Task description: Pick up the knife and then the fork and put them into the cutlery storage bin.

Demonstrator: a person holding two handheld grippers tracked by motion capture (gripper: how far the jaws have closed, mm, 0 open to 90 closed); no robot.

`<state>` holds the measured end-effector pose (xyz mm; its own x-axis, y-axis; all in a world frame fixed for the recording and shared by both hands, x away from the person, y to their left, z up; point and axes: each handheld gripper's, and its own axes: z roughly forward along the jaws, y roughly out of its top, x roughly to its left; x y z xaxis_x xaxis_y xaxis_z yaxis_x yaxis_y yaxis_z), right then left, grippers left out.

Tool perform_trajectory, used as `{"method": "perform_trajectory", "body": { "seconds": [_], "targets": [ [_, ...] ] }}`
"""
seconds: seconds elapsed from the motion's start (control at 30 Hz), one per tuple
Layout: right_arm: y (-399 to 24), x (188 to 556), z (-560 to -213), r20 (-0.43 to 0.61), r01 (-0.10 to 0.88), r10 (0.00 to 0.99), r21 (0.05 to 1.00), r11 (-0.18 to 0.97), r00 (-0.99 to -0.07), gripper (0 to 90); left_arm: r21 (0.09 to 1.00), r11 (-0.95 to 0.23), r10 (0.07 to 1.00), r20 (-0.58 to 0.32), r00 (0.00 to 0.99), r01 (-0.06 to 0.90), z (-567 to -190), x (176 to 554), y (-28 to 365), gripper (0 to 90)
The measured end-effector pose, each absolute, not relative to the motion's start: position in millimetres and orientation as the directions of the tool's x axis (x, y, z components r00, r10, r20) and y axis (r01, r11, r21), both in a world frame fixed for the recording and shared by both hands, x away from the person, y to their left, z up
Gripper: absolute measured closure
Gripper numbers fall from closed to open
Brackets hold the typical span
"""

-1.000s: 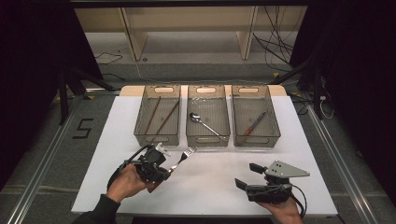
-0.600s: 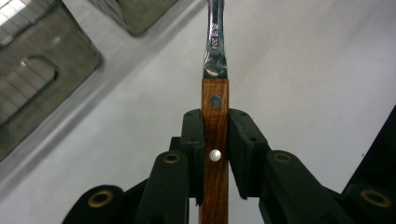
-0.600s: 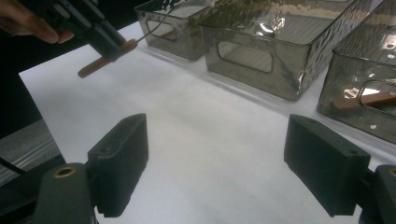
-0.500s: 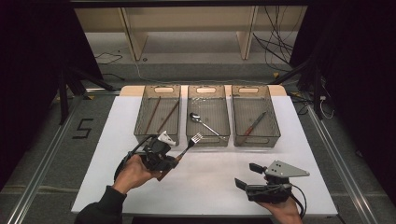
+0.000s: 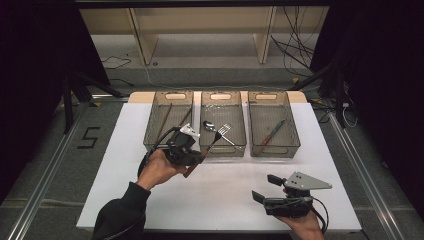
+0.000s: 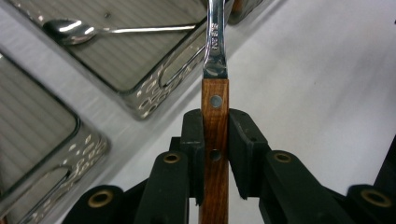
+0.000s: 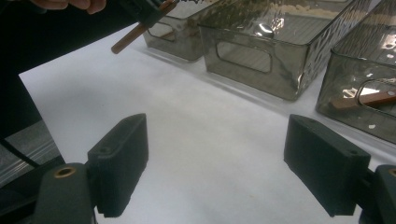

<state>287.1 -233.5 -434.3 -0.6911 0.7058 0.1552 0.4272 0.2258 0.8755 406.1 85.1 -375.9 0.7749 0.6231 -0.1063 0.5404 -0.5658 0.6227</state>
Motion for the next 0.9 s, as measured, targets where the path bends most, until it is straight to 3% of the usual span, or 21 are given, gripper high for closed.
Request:
{"method": "perform_trajectory", "body": {
  "seconds": [0.9],
  "targets": [
    [-234.6, 287.8, -435.2, 0.160, 0.430, 0.702, 0.874, 0.226, -0.694, 22.6, 0.684, -0.488, 0.612, -0.175, 0.772, 0.542, -365.7, 448.2, 28.3, 76.3]
  ]
}}
